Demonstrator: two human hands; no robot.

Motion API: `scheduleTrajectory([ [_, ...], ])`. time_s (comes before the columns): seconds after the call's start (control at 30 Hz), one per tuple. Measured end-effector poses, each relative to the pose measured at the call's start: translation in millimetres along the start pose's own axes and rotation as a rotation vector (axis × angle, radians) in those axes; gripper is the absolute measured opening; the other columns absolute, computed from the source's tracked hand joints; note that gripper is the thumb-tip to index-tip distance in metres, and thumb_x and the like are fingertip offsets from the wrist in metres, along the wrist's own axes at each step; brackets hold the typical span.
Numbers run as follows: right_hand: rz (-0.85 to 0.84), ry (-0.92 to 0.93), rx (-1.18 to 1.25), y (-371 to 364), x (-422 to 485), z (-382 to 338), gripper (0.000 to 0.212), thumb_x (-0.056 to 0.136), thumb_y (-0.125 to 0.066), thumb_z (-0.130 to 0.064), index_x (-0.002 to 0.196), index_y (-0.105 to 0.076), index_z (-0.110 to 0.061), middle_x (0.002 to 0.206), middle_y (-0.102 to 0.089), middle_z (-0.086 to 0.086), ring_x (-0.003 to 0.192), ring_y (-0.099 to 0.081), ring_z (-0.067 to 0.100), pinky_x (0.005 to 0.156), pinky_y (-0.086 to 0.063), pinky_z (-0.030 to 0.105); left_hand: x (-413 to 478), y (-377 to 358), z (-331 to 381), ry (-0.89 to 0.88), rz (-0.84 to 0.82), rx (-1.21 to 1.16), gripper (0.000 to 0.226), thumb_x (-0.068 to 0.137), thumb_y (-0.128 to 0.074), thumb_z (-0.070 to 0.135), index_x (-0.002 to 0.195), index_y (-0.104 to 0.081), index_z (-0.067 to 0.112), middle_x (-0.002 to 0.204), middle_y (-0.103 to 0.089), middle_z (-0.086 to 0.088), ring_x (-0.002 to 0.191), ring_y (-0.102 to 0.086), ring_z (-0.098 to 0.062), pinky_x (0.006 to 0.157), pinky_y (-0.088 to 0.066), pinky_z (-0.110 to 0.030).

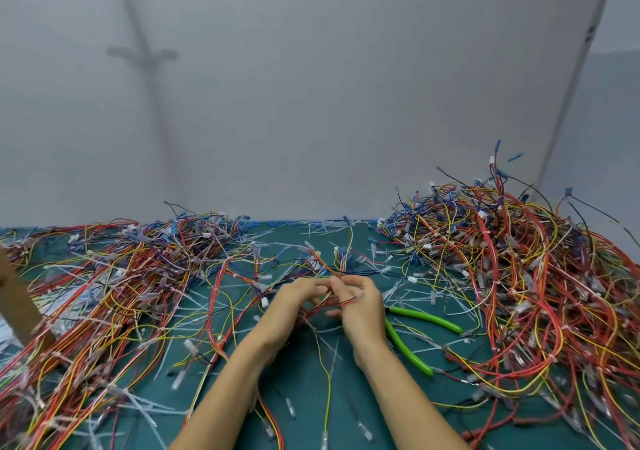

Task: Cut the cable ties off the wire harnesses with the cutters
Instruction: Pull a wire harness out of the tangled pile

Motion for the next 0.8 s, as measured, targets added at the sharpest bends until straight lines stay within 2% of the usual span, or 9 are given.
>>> scheduleTrajectory([
  [0.1,-0.024,-0.006,0.074,-3.0,1.0,0.4,0.026,0.090,-0.065,-0.001,0.108,-0.049,-0.011,0.078,-0.067,0.006,0.056,-0.061,0.007,0.047,-0.048,0.020,-5.4,23.4,-5.2,-0.066,0.280,0.033,0.030,0.087,-0.054,0.003,0.085,-0.077,0.022,0.080,-0.074,0.008,0.072,-0.058,-0.006,0.066,-0.046,-0.016],
  [0.2,-0.037,-0.032,0.084,-2.7,3.1,2.1,0.030,0.088,-0.065,0.002,0.113,-0.051,-0.005,0.082,-0.066,0.010,0.055,-0.059,0.007,0.049,-0.049,0.019,-11.7,49.4,-10.5,-0.030,0.495,0.077,0.024,0.086,-0.056,0.004,0.086,-0.072,0.022,0.087,-0.071,0.006,0.081,-0.061,-0.012,0.073,-0.046,-0.027],
  [0.37,-0.015,-0.053,0.131,0.4,4.9,4.6,0.030,0.087,-0.065,0.004,0.112,-0.053,-0.005,0.089,-0.070,0.011,0.064,-0.065,0.010,0.053,-0.050,0.019,-7.5,57.2,-23.7,0.066,0.435,0.384,0.020,0.089,-0.056,0.013,0.105,-0.068,0.016,0.102,-0.068,0.000,0.100,-0.061,-0.020,0.087,-0.044,-0.029],
  [0.43,-0.007,-0.059,0.180,2.3,5.7,4.9,0.025,0.089,-0.061,0.007,0.108,-0.052,-0.008,0.083,-0.072,0.006,0.064,-0.068,0.008,0.051,-0.049,0.017,-7.4,59.8,-21.4,0.065,0.426,0.481,0.021,0.091,-0.054,0.015,0.107,-0.067,0.014,0.105,-0.068,-0.002,0.101,-0.061,-0.022,0.084,-0.042,-0.027],
  [0.53,-0.023,-0.041,0.202,3.5,6.2,0.2,0.023,0.093,-0.054,0.009,0.103,-0.055,-0.012,0.075,-0.070,0.000,0.059,-0.065,0.005,0.049,-0.047,0.015,-6.4,68.6,-17.8,0.070,0.437,0.656,0.021,0.092,-0.050,0.016,0.104,-0.066,0.012,0.108,-0.069,-0.006,0.103,-0.059,-0.026,0.079,-0.037,-0.027],
  [0.67,-0.020,0.044,0.162,4.3,6.2,-11.6,0.029,0.094,-0.051,0.009,0.102,-0.060,-0.017,0.079,-0.067,0.000,0.064,-0.062,0.002,0.052,-0.049,0.017,-4.9,79.7,-18.8,0.107,0.396,0.840,0.030,0.099,-0.043,0.030,0.094,-0.064,0.007,0.108,-0.068,-0.016,0.104,-0.060,-0.033,0.079,-0.041,-0.034],
  [0.73,-0.025,0.081,0.147,2.0,5.3,-15.3,0.033,0.094,-0.050,0.008,0.100,-0.062,-0.022,0.082,-0.067,-0.001,0.067,-0.062,0.002,0.053,-0.051,0.018,-5.3,81.8,-19.7,0.119,0.364,0.866,0.039,0.102,-0.037,0.038,0.088,-0.061,0.010,0.110,-0.067,-0.019,0.104,-0.059,-0.035,0.077,-0.038,-0.035],
  [0.8,-0.013,0.103,0.156,0.6,4.7,-17.2,0.033,0.095,-0.050,0.006,0.099,-0.062,-0.025,0.085,-0.068,-0.002,0.070,-0.063,0.002,0.054,-0.051,0.019,-8.4,86.4,-18.6,0.129,0.383,0.865,0.047,0.103,-0.032,0.042,0.092,-0.064,0.010,0.112,-0.067,-0.019,0.105,-0.059,-0.036,0.081,-0.041,-0.036],
])
Point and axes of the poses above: each hand's wrist, its own x-axis towards the middle knuckle, its own y-axis out of the back of the hand, z = x × y, the point moved 8 cm from there along x, towards the middle knuckle
